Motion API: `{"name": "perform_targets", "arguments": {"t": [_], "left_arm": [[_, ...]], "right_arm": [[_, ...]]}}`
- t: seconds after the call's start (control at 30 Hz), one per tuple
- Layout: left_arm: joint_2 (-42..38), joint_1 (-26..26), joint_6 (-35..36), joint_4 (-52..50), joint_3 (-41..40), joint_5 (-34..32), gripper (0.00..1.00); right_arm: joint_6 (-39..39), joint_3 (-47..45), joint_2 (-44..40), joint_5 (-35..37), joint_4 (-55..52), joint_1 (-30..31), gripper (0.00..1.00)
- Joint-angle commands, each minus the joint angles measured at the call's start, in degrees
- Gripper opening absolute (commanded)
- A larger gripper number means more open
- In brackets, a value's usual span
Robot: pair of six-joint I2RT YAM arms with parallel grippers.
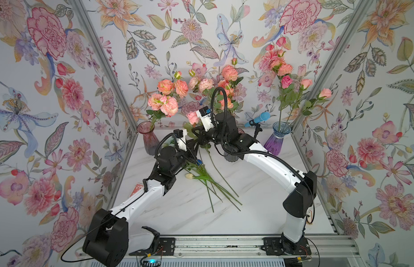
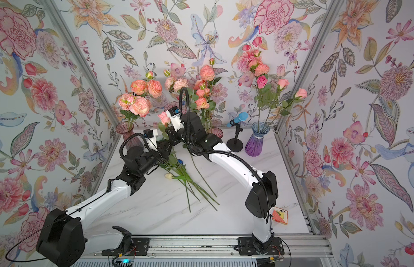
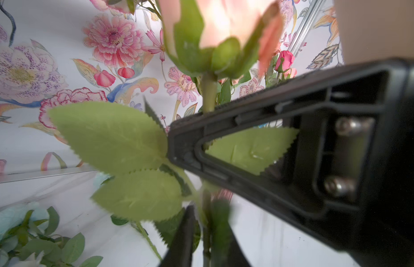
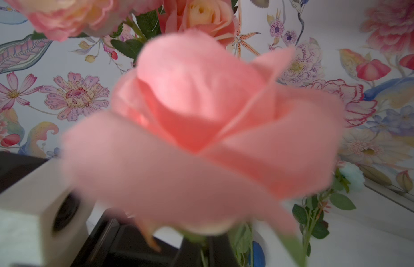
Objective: Place the pink flowers into the vase
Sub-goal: Place the flower in the vase.
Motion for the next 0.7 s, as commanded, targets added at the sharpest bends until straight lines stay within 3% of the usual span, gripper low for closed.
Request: {"name": "perform_targets", "arguments": {"t": [0.0, 0.1, 0.27, 0.4, 0.53, 0.67], "left_arm": [[-3.22, -0.58, 4.56, -7.01, 1.88, -4.33, 0.61], [-6.74, -0.63, 7.25, -13.36, 1.05, -8.26, 0.98], [-13.78, 0.91, 8.80, -24.18, -1.03, -14.65, 1.00], [-19.54, 5.03, 6.57, -27.80, -4.47, -16.24, 1.00], [-21.62, 12.84, 2.46, -29.53, -6.22, -11.88, 1.00], [-21.81, 17.50, 0.21, -28.81, -7.85, -7.87, 1.00]], "right_arm": [[1.57, 0.06, -1.09, 3.31, 6.78, -2.02, 0.00], [2.72, -5.79, -4.08, 6.00, 18.23, -3.21, 0.00], [9.50, -14.94, -6.66, 9.33, 39.20, -5.91, 0.00], [11.42, -16.55, -5.36, 10.07, 49.76, -5.02, 0.00], [11.39, -13.77, -3.36, 11.51, 53.16, -3.03, 0.00], [12.27, -12.58, -1.93, 14.25, 57.96, -2.00, 0.00]]}}
